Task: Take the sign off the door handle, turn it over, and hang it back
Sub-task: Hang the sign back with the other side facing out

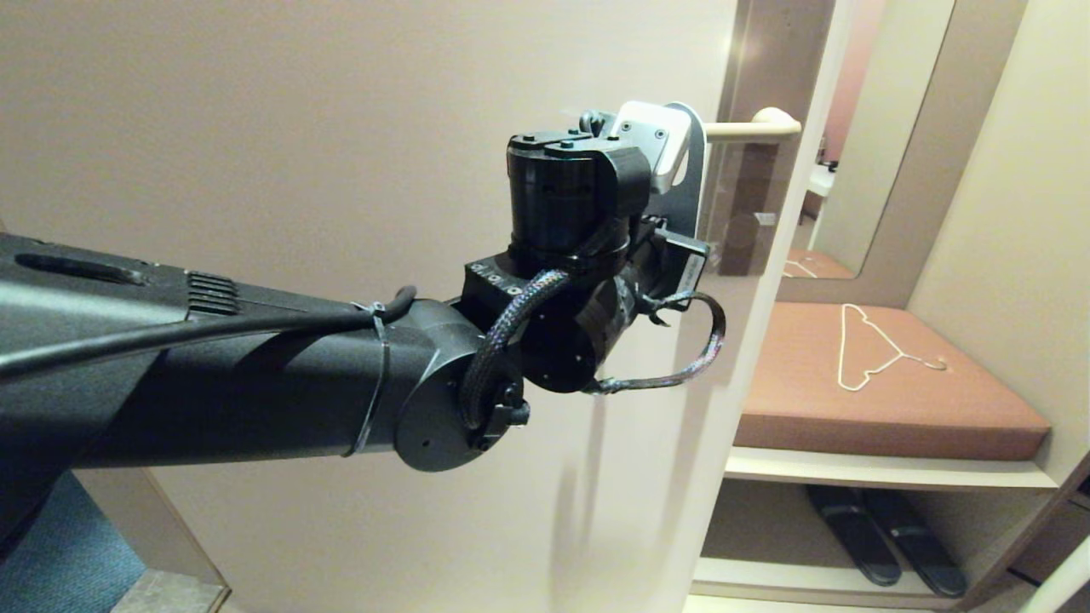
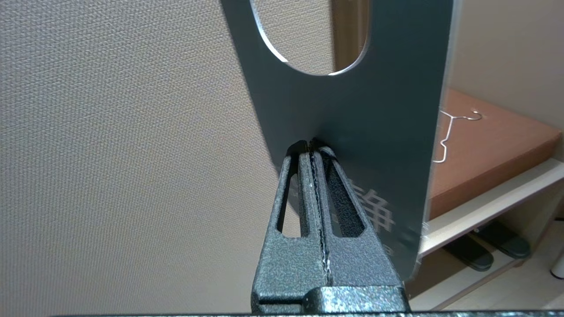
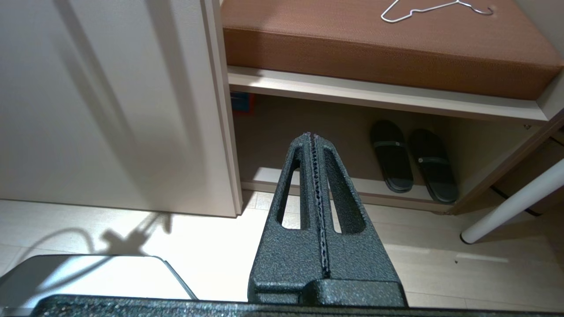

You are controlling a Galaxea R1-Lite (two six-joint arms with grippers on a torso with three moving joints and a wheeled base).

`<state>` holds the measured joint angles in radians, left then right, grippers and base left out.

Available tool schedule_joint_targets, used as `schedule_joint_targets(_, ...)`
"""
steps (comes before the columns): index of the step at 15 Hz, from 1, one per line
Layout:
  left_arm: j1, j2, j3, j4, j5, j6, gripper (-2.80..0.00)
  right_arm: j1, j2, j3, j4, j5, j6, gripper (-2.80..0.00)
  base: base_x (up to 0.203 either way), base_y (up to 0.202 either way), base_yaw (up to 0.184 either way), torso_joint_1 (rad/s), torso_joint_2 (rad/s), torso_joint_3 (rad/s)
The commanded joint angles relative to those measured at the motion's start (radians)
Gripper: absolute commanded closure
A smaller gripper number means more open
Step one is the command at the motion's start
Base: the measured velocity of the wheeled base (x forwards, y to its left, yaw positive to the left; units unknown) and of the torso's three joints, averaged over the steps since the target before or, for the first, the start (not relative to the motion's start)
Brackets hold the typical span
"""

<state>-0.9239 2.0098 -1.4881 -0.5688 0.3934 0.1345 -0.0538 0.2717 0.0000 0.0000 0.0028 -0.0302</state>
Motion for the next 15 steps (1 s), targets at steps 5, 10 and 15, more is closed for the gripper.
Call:
schedule_joint_targets(5, 0.019, 0.054, -0.073, 0.021, -0.018, 0.001, 0.00, 0.000, 0.001, 0.000, 0.000, 0.000, 0.000, 0.00, 0.000, 0.000, 0.000, 0.000, 0.00, 0.000)
schedule_joint_targets(10, 0.016, 0.091, -0.129, 0.040, -0.021, 0.011, 0.00, 0.000, 0.001, 0.000, 0.000, 0.000, 0.000, 0.00, 0.000, 0.000, 0.000, 0.000, 0.00, 0.000)
schedule_joint_targets(15, -0.014, 0.098, -0.131, 0.040, -0.028, 0.019, 0.00, 0.000, 0.001, 0.000, 0.000, 0.000, 0.000, 0.00, 0.000, 0.000, 0.000, 0.000, 0.00, 0.000)
